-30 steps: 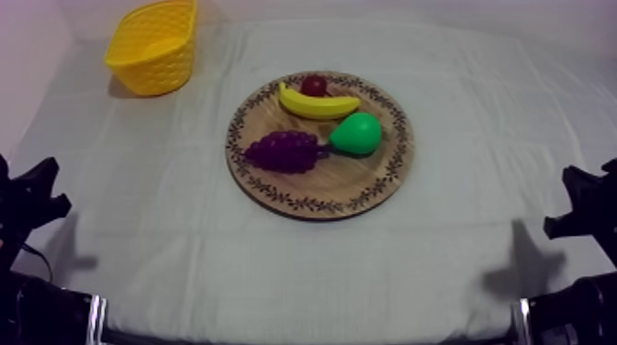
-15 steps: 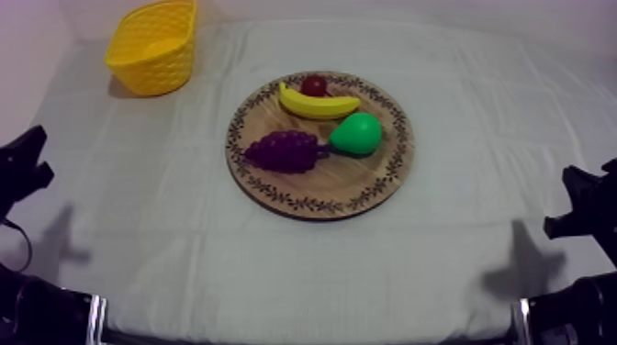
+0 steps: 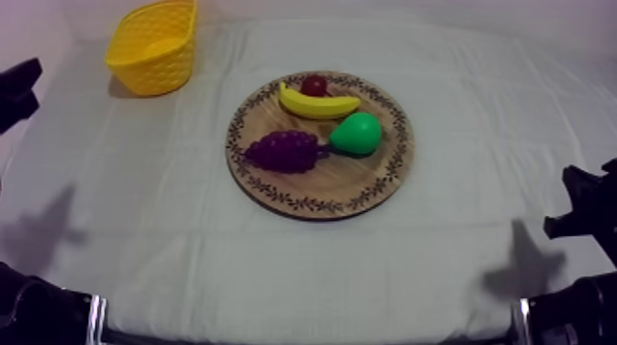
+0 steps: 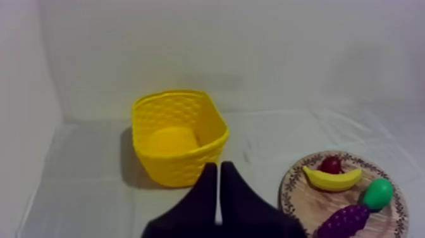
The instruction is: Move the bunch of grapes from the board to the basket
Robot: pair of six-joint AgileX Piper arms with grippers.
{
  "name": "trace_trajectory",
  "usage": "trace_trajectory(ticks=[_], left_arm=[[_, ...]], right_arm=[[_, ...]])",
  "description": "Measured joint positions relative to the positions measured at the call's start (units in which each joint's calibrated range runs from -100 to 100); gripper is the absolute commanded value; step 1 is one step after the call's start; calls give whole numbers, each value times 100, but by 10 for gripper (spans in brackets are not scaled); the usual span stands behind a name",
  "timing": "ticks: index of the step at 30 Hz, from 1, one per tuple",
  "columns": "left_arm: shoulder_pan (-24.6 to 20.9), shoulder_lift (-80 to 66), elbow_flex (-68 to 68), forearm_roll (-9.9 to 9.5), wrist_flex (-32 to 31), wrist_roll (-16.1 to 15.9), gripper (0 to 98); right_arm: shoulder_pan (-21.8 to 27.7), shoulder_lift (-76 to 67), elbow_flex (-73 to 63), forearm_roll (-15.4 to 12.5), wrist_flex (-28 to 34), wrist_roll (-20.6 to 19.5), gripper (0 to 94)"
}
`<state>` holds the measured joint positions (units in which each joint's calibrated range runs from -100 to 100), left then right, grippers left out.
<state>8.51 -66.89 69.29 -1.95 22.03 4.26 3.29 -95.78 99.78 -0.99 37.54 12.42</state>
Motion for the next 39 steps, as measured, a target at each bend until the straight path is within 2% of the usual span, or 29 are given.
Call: trace_trajectory(ticks=[14,22,35,39], left_arm=[[923,1939,-1596,-11,68,-253,0],[1496,2859,-2307,-11,434,-426,0],[2237,3745,-2798,-7,494,-426,0],[2367,3933,-2962,5,710,-564,0]], right_arm=[[0,0,0,0,0,0,3],[0,0,0,0,0,0,3],[0,0,0,0,8,0,3],[0,0,0,0,8,0,3]])
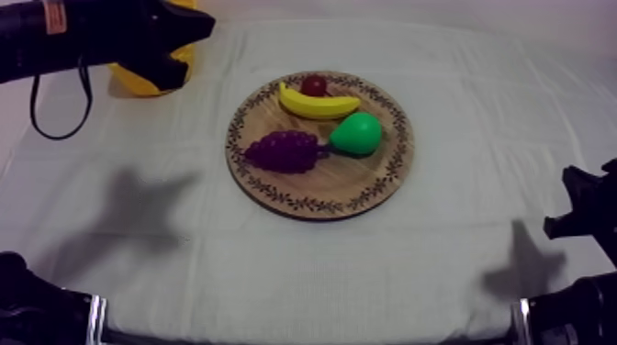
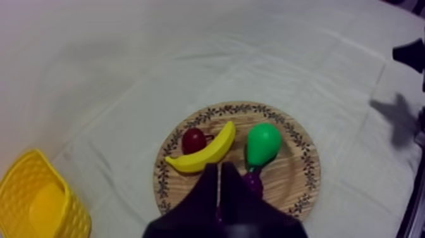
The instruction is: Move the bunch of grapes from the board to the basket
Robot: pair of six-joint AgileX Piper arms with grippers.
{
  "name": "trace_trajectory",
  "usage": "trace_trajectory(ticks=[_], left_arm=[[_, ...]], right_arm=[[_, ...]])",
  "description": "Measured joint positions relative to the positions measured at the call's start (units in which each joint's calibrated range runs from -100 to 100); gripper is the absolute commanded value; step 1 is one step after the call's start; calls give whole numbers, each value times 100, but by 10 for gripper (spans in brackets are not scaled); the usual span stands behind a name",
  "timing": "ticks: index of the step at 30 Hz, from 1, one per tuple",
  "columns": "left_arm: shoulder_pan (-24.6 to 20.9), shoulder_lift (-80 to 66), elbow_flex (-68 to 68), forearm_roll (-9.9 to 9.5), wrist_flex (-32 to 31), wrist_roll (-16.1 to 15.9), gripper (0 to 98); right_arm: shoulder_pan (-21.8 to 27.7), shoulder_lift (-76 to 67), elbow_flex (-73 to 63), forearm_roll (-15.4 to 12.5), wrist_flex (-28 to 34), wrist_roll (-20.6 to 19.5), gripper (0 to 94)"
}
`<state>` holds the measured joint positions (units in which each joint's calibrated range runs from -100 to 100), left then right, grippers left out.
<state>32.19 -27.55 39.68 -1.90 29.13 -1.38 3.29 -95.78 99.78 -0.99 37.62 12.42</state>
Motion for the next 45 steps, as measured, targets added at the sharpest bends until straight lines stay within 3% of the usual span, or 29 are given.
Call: trace_trajectory(ticks=[7,15,21,28,37,41,45], left_arm=[[74,498,-809,115,1353,-545,0],[-3,1068,-1588,363,3137,-1416,0],[-31,1582,-2019,520,4042,-2064,2],[98,2120,-2352,529,4498,-2572,7],[259,2348,-2359,541,4424,-2482,13],[280,2388,-2295,550,4375,-2447,171],[270,2402,-2159,535,4299,-2413,521]], right_arm=[[0,0,0,0,0,0,3],[0,0,0,0,0,0,3],[0,0,0,0,0,0,3],[0,0,0,0,0,0,3],[0,0,0,0,0,0,3],[0,0,0,0,0,0,3],[0,0,0,0,0,0,3]])
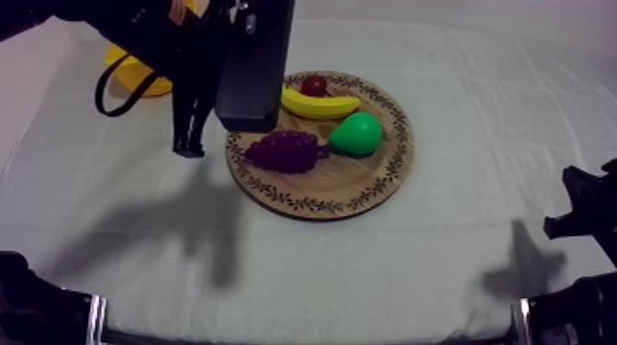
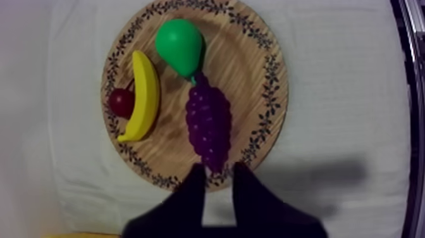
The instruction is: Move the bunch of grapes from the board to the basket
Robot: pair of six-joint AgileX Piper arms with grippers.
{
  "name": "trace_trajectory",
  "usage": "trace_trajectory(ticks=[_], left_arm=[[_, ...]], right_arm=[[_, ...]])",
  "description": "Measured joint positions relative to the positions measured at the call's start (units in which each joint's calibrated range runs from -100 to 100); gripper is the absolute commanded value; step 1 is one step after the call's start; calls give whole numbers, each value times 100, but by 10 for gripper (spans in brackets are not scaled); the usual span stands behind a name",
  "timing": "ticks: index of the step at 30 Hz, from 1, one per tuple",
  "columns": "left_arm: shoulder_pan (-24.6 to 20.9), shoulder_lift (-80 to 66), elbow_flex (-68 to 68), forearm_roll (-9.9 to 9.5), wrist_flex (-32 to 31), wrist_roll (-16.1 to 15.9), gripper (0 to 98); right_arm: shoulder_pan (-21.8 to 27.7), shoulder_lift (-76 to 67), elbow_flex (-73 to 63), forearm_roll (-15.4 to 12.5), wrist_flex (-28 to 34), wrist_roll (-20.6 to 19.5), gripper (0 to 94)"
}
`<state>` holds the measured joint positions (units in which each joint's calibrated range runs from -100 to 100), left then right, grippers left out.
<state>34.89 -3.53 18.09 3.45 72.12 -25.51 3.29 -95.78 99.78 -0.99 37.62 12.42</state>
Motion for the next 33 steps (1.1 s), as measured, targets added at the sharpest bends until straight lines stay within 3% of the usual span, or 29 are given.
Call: trace_trajectory(ticks=[2,4,9,33], left_arm=[[-37,0,80,-5,-54,61,696],[-79,0,133,-9,-80,147,798],[-105,0,211,-19,-130,312,918],[-146,1204,415,-52,-1111,489,956]], right_arm=[[0,0,0,0,-6,0,3],[0,0,0,0,-6,0,3],[0,0,0,0,-6,0,3],[0,0,0,0,2,0,3]])
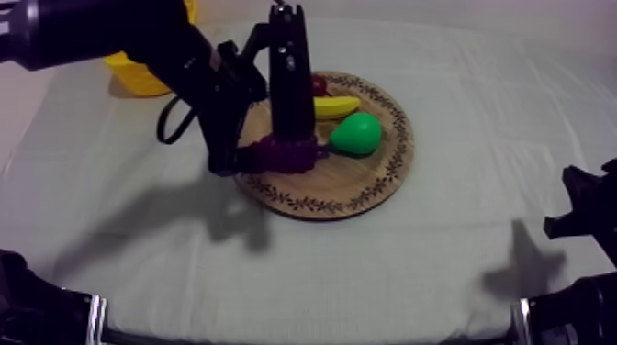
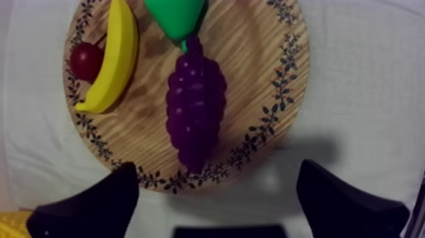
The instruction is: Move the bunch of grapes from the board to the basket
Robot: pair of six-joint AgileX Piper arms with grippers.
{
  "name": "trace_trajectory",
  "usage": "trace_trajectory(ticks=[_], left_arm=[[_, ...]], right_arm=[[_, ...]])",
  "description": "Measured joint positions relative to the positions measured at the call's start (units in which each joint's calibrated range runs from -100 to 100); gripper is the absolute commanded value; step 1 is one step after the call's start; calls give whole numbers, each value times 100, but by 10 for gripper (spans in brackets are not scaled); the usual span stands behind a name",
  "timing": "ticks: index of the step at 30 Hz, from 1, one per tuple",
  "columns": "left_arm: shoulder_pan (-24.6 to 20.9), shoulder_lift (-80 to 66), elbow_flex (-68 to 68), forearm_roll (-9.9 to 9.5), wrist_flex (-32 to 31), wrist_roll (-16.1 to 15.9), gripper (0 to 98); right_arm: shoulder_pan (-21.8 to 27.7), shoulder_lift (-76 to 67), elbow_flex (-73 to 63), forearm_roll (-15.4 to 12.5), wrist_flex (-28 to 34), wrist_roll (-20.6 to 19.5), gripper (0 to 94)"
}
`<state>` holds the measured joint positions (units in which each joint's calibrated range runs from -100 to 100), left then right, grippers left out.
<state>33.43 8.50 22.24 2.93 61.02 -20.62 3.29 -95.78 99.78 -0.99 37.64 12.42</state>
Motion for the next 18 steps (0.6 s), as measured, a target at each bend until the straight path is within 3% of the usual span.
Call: trace_trajectory(ticks=[18], left_arm=[[32,2027,-1293,-21,-190,161,955]], right_arm=[[0,0,0,0,-2,0,3]])
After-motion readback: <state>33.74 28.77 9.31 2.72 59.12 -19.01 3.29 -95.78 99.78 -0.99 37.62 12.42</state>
